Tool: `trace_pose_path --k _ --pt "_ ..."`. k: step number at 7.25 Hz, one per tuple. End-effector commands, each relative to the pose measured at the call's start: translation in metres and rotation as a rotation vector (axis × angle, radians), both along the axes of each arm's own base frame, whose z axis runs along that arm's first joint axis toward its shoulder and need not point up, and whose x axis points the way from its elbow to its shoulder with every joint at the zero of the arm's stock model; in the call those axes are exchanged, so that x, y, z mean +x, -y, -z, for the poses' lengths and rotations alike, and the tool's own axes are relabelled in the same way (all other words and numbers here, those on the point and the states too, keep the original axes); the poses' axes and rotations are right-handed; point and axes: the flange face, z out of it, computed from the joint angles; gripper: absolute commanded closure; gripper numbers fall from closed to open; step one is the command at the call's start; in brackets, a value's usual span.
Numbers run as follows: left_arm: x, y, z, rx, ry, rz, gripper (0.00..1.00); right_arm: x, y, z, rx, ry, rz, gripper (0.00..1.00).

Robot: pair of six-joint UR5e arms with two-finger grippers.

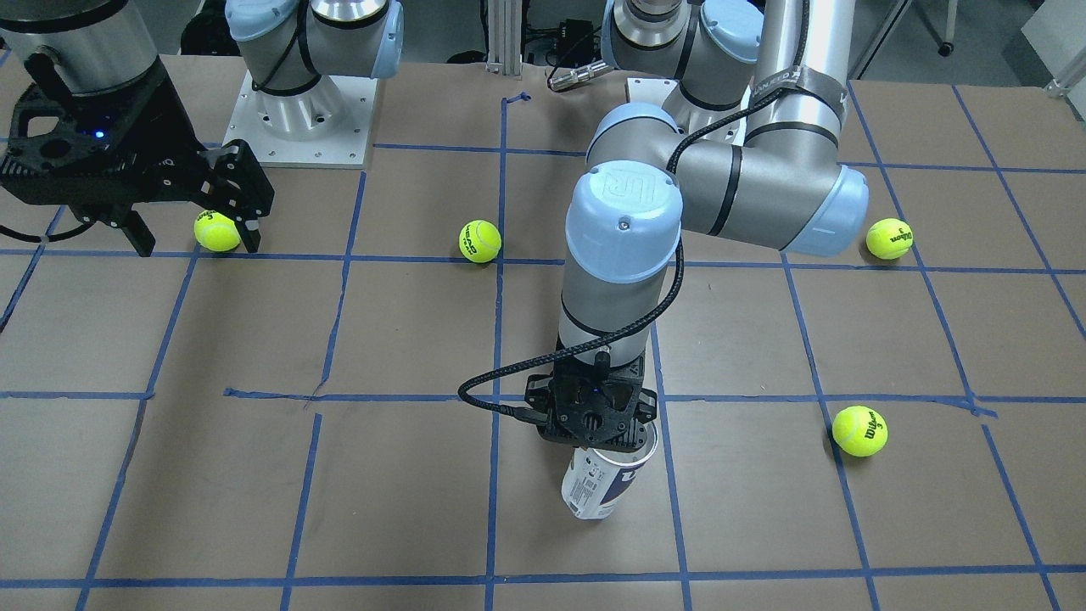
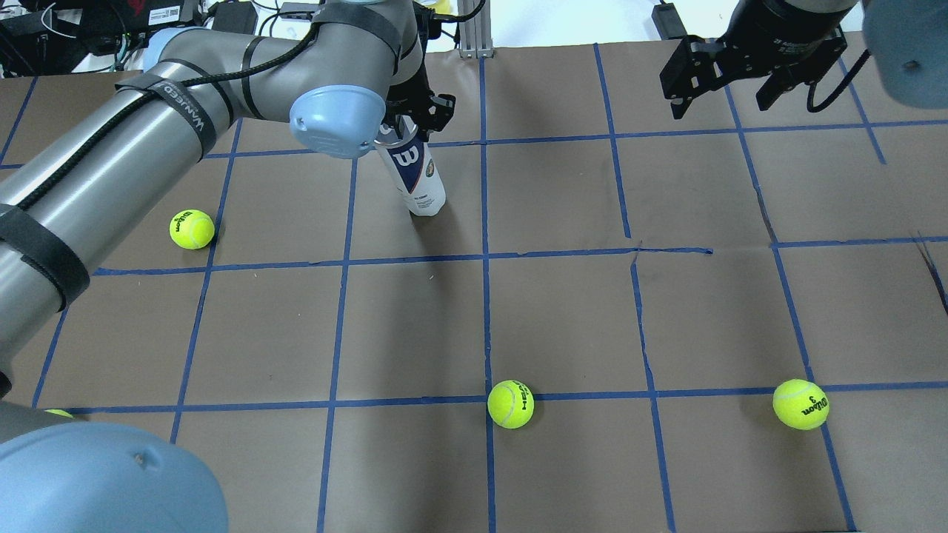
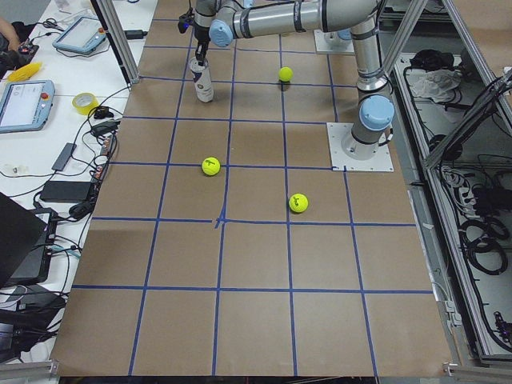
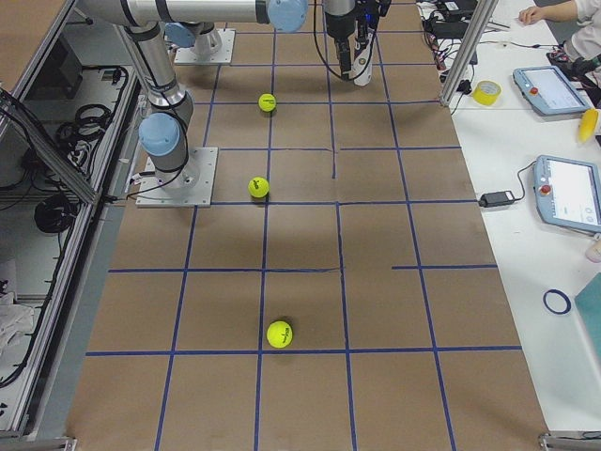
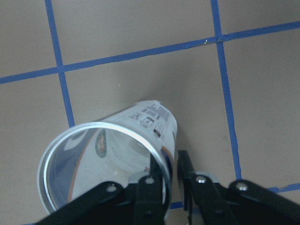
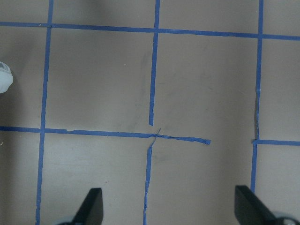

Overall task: Lift up tennis ball bucket
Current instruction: 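Lower the upright can onto the table with the left gripper, then open the left gripper and lift it off the can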

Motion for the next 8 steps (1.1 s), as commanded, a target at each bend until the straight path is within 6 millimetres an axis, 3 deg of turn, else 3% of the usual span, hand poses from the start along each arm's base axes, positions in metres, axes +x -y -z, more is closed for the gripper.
trace_pose_path --k 1,2,3,6,7,8 --pt "0.000 -0.001 -0.006 -0.006 -0.001 0.000 0.11 0.000 0.000 0.000 0.000 0.000 0.000 0.00" --pt "0.000 -0.001 -0.013 -0.013 -0.004 0.000 0.00 0.000 0.000 0.000 0.000 0.000 0.000 0.00" --pt "-0.002 -0.009 -0.034 -0.015 -0.038 0.007 0.00 0.000 0.000 -0.001 -0.003 0.002 0.002 0.00" --pt "0.015 -0.032 -0.128 0.036 -0.019 -0.010 0.00 0.000 0.000 -0.001 -0.002 0.000 0.000 0.00" --pt "0.050 -0.039 -0.144 0.065 0.014 -0.063 0.00 0.000 0.000 -0.001 -0.002 0.000 0.000 0.00" --pt "0.098 -0.040 -0.155 0.109 0.025 -0.130 0.00 0.000 -0.006 -0.016 -0.040 -0.003 0.004 0.00"
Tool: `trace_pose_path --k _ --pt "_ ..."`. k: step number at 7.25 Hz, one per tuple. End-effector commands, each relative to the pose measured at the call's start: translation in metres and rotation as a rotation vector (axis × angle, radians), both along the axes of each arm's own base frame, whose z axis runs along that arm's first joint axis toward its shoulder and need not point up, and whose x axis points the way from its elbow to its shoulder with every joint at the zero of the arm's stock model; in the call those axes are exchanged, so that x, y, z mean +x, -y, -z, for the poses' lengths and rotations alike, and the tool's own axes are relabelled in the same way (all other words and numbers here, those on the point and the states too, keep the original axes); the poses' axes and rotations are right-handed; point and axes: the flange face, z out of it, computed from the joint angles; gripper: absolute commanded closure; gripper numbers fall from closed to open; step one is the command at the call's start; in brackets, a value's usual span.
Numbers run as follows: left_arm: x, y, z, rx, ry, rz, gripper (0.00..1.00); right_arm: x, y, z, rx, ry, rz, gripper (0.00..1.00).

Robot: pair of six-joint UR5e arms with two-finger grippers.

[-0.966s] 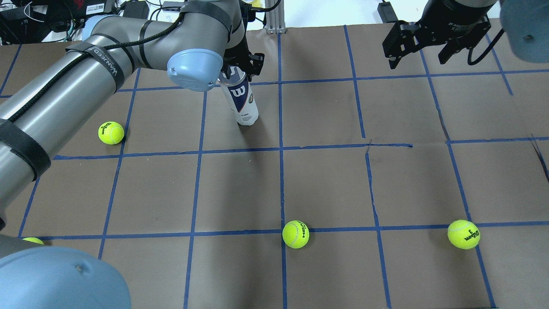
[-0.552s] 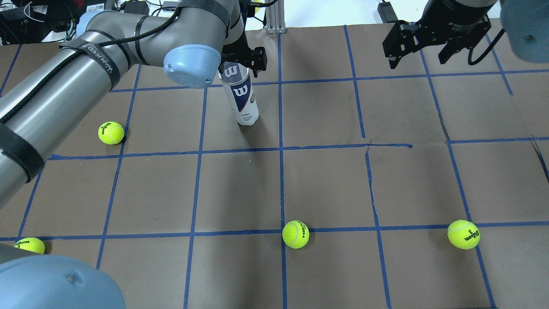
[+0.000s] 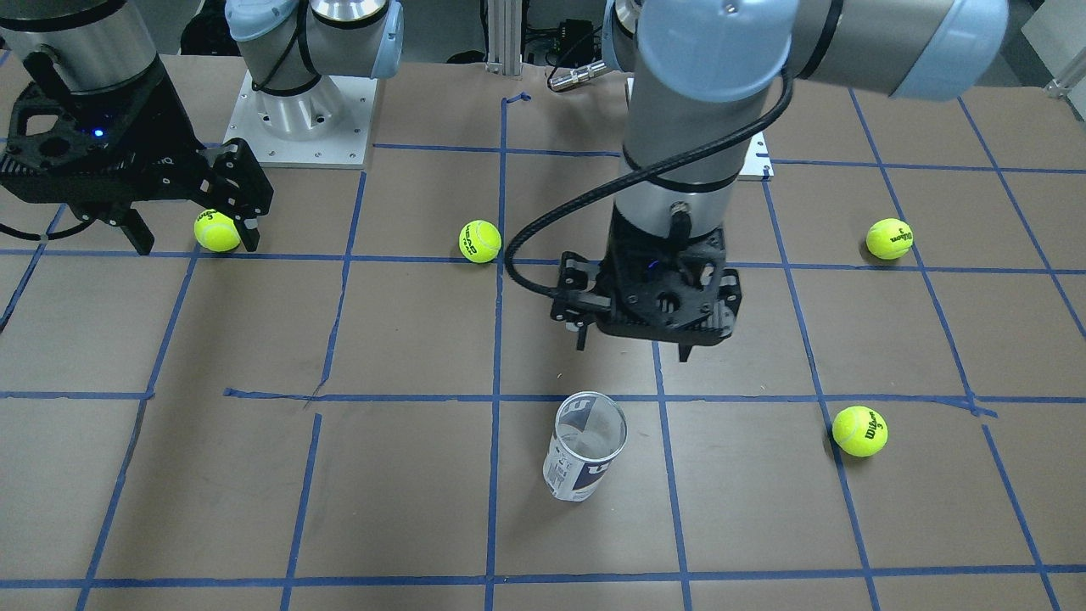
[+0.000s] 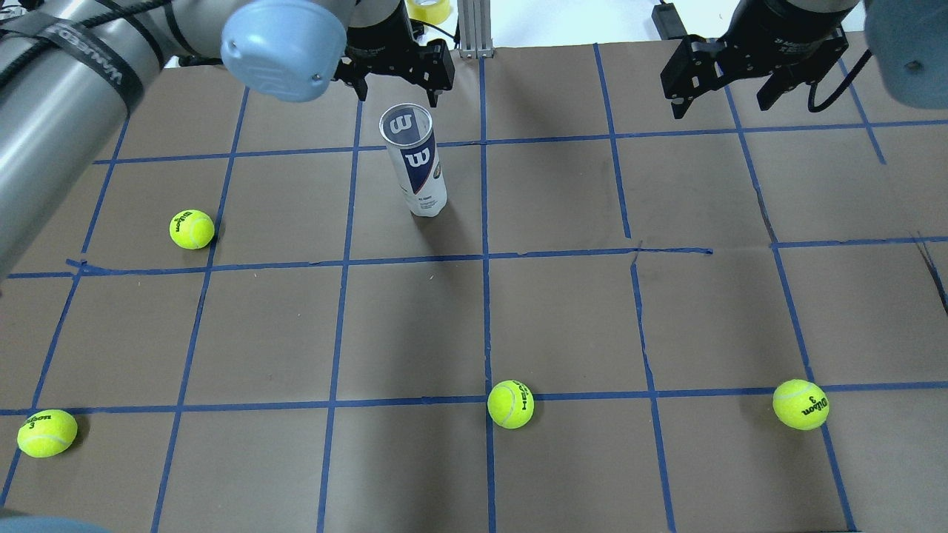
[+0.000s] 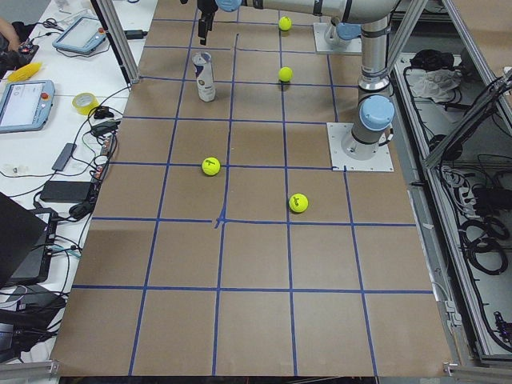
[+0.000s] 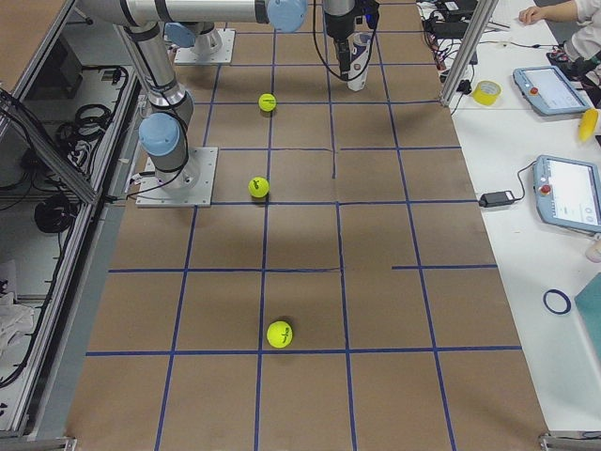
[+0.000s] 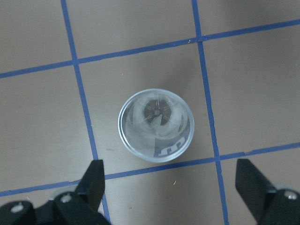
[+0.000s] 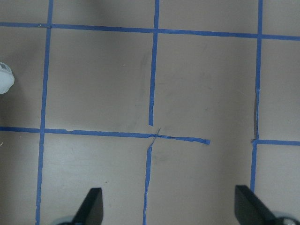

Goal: Lift up tennis ball bucket

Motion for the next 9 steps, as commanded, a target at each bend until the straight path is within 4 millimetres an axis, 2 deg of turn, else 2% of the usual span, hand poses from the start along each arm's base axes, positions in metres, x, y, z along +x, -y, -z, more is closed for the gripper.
trace_pose_path --k 1,2,3,5,6,7,8,9 --pt "0.101 -0.006 -0.022 0.082 0.016 -0.151 0.00 0.001 -0.017 -0.023 -0.045 -0.005 0.001 0.00" --pt "0.128 -0.016 -0.015 0.107 0.011 -0.196 0.00 0.001 -0.017 -0.022 -0.042 -0.005 -0.002 0.00" --pt "0.143 -0.030 -0.010 0.115 0.003 -0.225 0.00 0.001 -0.018 -0.023 -0.044 -0.005 0.000 0.00" --pt "0.148 -0.056 -0.014 0.108 0.002 -0.236 0.00 0.002 -0.017 -0.025 -0.050 0.006 0.002 0.00" --pt "0.148 -0.068 -0.006 0.116 -0.003 -0.236 0.00 0.005 -0.019 -0.025 -0.049 0.006 -0.005 0.00" --pt "0.144 -0.072 0.005 0.090 -0.048 -0.230 0.00 0.006 -0.019 -0.027 -0.054 0.009 -0.008 0.00" --pt "0.141 -0.080 0.004 0.086 -0.058 -0.226 0.00 0.008 -0.023 -0.033 -0.067 0.016 0.019 0.00" --pt "0.140 -0.090 -0.006 0.079 -0.050 -0.219 0.00 0.019 -0.023 -0.026 -0.048 0.027 0.025 0.00"
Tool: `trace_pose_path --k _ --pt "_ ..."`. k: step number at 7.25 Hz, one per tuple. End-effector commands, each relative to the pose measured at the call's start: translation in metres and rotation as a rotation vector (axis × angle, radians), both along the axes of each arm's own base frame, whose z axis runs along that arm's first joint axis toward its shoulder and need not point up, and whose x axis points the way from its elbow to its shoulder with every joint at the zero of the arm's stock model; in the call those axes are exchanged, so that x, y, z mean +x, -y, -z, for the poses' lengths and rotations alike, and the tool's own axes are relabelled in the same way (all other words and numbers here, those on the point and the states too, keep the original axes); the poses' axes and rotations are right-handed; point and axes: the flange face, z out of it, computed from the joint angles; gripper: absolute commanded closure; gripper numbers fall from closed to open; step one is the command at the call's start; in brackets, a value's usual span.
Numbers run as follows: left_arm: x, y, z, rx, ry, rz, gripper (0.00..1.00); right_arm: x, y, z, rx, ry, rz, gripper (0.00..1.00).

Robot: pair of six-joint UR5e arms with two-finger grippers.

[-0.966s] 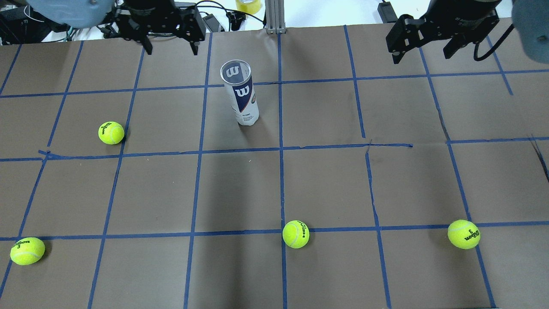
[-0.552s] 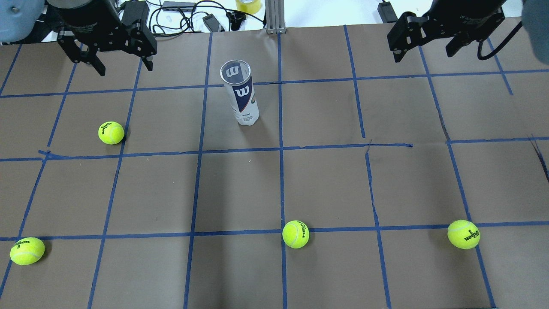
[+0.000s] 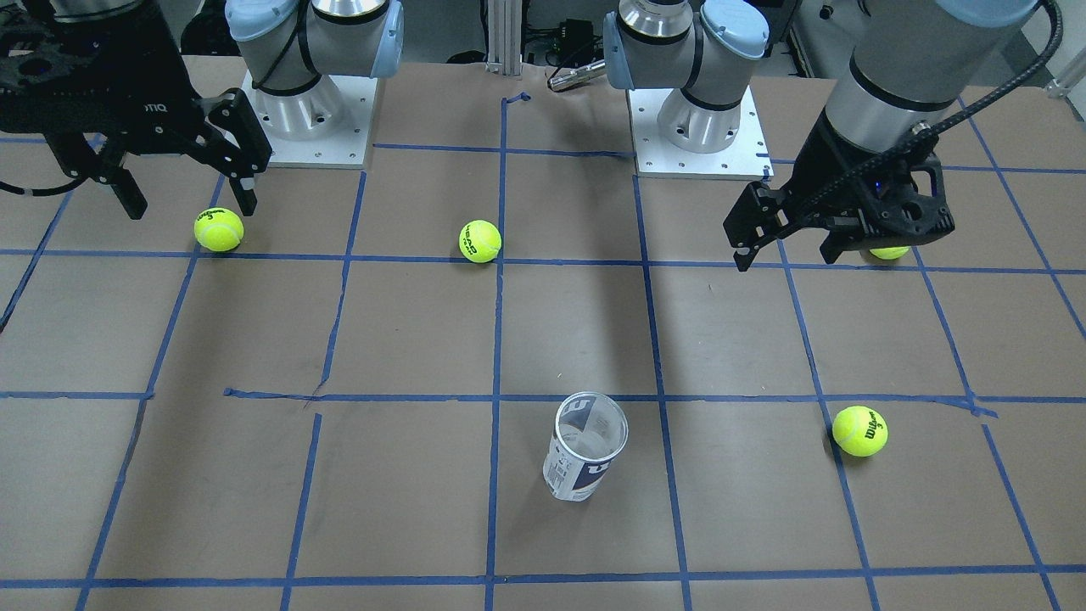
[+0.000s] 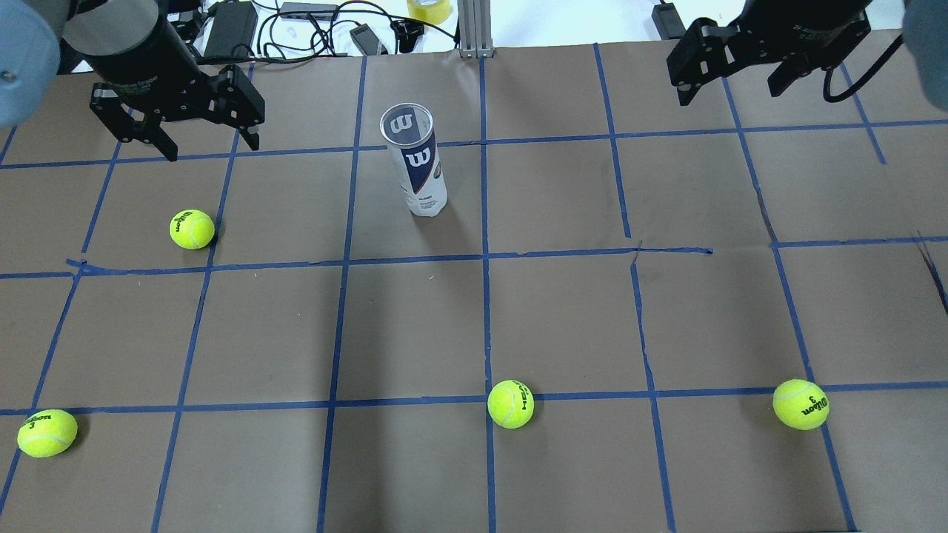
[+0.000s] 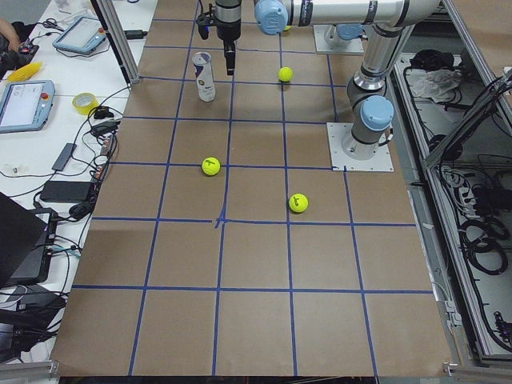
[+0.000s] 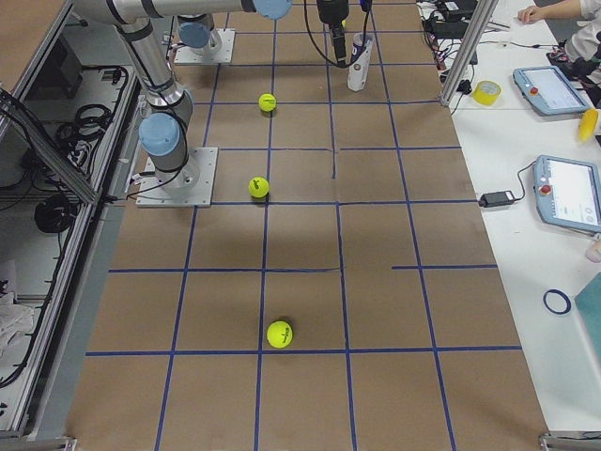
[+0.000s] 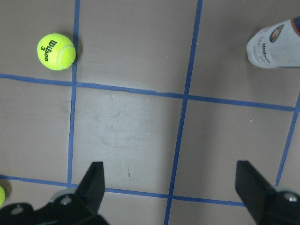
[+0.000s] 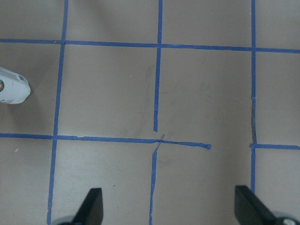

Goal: Lift up tennis ball bucket

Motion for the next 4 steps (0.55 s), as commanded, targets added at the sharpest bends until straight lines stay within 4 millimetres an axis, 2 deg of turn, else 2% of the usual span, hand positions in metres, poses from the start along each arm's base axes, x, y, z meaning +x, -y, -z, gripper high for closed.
trace_pose_path --k 1,2,4 --pt "-0.002 -0.016 -0.008 -0.005 -0.001 0.018 0.00 0.028 -0.006 0.006 0.014 0.006 -0.023 0.00" --pt "-0.003 -0.019 -0.010 -0.005 0.001 0.031 0.00 0.048 -0.012 0.008 0.019 0.003 -0.062 0.00" --pt "-0.001 -0.022 -0.011 0.005 0.000 0.028 0.00 0.048 -0.008 0.016 0.034 -0.006 -0.067 0.00"
